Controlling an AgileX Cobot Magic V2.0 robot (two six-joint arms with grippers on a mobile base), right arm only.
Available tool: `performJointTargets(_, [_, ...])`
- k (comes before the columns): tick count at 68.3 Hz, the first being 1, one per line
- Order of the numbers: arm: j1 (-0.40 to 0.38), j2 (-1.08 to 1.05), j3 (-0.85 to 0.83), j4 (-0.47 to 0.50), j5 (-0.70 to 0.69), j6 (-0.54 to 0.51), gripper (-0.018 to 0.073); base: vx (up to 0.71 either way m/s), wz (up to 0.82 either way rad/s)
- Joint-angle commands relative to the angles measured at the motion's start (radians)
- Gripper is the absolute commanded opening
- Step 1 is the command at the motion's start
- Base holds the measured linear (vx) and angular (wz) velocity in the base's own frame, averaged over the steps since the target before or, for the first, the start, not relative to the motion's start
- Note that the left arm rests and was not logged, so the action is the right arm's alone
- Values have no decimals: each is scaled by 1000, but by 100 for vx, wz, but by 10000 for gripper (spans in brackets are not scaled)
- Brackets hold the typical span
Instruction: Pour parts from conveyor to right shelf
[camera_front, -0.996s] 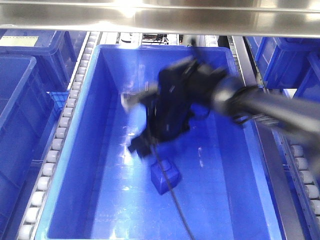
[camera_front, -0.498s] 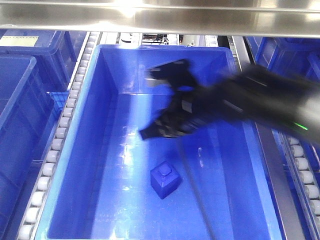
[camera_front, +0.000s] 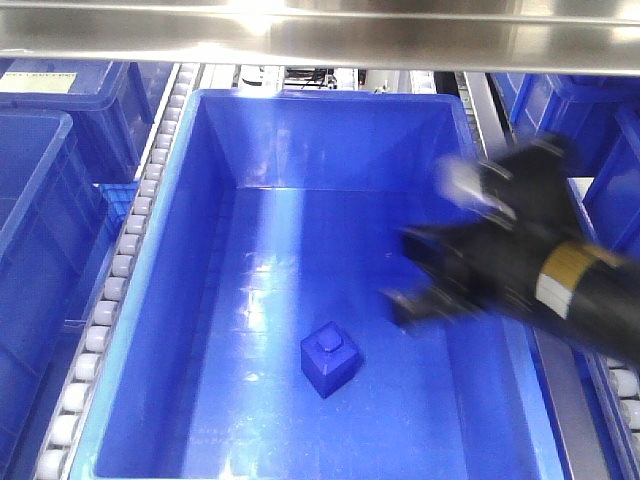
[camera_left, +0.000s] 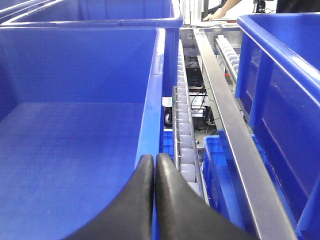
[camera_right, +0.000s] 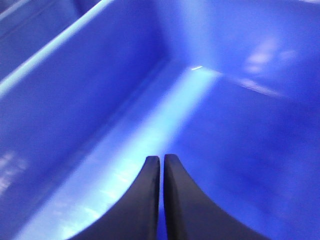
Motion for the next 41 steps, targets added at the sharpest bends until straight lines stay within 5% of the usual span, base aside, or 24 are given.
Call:
performJointTargets(1, [-5, -101, 26, -28, -68, -2, -10, 0, 0])
performJointTargets(33, [-7, -485, 179, -32, -51, -2, -10, 0, 0])
performJointTargets(41, [-112, -575, 238, -18, -52, -2, -10, 0, 0])
